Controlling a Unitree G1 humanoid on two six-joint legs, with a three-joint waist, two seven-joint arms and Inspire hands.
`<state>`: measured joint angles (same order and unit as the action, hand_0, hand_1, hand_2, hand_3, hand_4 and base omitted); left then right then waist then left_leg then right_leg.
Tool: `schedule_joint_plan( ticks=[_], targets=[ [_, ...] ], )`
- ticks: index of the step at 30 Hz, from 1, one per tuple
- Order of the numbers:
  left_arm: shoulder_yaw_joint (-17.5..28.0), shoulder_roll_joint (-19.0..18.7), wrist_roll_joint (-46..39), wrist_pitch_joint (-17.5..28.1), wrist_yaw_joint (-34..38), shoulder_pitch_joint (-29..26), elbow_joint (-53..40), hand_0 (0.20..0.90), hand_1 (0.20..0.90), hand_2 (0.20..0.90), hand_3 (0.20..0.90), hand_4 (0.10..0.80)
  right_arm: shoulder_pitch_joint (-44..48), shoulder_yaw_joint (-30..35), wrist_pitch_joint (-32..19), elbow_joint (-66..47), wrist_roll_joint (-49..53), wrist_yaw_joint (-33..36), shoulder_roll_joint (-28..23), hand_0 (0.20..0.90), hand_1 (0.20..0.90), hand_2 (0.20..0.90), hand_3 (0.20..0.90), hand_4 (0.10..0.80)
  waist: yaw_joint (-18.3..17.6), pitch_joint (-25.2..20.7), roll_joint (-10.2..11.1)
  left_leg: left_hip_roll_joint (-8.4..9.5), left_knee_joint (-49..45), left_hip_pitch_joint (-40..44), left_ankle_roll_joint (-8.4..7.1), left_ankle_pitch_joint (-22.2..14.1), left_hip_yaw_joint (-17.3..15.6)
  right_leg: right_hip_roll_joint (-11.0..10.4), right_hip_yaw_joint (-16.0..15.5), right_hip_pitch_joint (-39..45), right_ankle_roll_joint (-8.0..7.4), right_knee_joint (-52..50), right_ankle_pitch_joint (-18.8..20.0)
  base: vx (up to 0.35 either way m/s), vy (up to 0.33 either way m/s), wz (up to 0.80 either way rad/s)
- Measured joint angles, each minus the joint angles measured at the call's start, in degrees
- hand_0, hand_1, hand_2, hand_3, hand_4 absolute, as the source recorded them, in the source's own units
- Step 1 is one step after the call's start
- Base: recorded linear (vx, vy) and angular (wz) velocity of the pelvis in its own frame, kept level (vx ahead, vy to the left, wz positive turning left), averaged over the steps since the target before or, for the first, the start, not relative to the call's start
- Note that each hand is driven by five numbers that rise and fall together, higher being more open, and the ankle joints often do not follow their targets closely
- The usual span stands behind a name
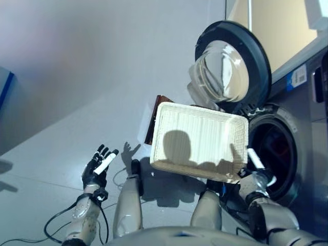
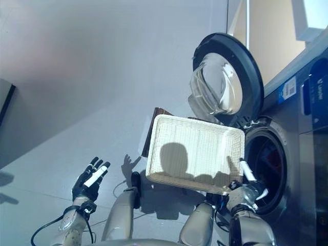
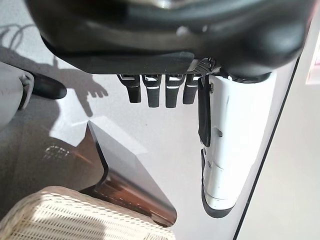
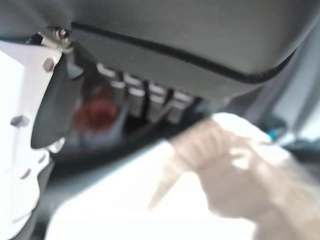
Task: Pick up the clothes and place them into the washing machine
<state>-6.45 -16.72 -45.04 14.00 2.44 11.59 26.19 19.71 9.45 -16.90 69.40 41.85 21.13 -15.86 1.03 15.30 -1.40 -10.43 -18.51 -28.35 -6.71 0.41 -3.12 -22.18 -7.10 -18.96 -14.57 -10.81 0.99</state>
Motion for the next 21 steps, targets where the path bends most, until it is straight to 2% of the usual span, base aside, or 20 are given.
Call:
schedule_joint_plan(
  ticks=[3, 5, 11, 16, 21],
  targets=[
    [1.7, 2.5, 2.0, 0.1, 0.1, -1.7, 4.3, 0.900, 0.900, 0.900, 0.900, 0.800, -1.7, -5.7, 1.1, -2.3, -4.9, -1.8, 3.1, 0.900, 0.900, 0.900, 0.900, 0.800, -0.2, -0.3, 0.6, -0.98, 2.7, 3.7, -0.69, 0.5, 0.0, 1.2, 0.0, 3.4, 0.03, 2.5, 0.9, 0.086, -0.014, -0.15],
    [1.6, 3.3, 2.7, 0.0, 0.1, -2.4, 4.9, 0.900, 0.900, 0.900, 0.900, 0.800, -3.0, -7.0, 1.6, -3.6, -6.8, -3.0, 3.7, 0.900, 0.900, 0.900, 0.900, 0.800, -0.5, -0.3, 0.7, -1.05, 4.2, 5.3, -1.19, 1.4, 0.0, 1.4, -0.2, 4.7, -0.05, 3.5, 1.4, 0.099, -0.014, -0.01],
    [1.9, 4.1, 4.5, 0.0, 0.1, -4.3, 6.8, 0.900, 0.900, 0.900, 0.900, 0.800, -7.3, -7.2, 2.0, -5.3, -7.7, -5.1, 6.3, 0.900, 0.900, 0.900, 0.900, 0.800, -0.7, -1.2, 1.9, -2.14, 9.3, 12.6, -2.37, 2.7, -0.6, 2.7, -0.3, 10.3, -0.22, 6.4, 2.0, 0.108, -0.002, -0.10],
    [1.9, 4.5, 8.0, 0.1, 0.2, -4.9, 12.3, 0.900, 0.900, 0.900, 0.900, 0.800, -11.5, -11.1, 2.3, -6.0, -12.2, -5.0, 7.2, 0.900, 0.900, 0.900, 0.900, 0.800, -1.9, -4.0, 3.4, -3.90, 14.3, 19.3, -3.56, 3.9, -2.8, 4.5, 0.0, 14.1, 0.00, 8.3, 2.1, 0.090, -0.006, -0.21],
    [1.6, 6.0, 10.6, -0.3, 0.2, -3.6, 14.4, 0.900, 0.900, 0.900, 0.900, 0.800, -15.5, -12.3, 3.3, -6.3, -15.6, -5.1, 7.9, 0.900, 0.900, 0.900, 0.900, 0.800, -2.0, -8.8, 3.5, -4.73, 20.1, 25.6, -4.48, 5.6, -4.1, 6.0, 0.1, 17.6, 0.08, 10.6, 2.1, 0.100, -0.005, -0.13]
  ],
)
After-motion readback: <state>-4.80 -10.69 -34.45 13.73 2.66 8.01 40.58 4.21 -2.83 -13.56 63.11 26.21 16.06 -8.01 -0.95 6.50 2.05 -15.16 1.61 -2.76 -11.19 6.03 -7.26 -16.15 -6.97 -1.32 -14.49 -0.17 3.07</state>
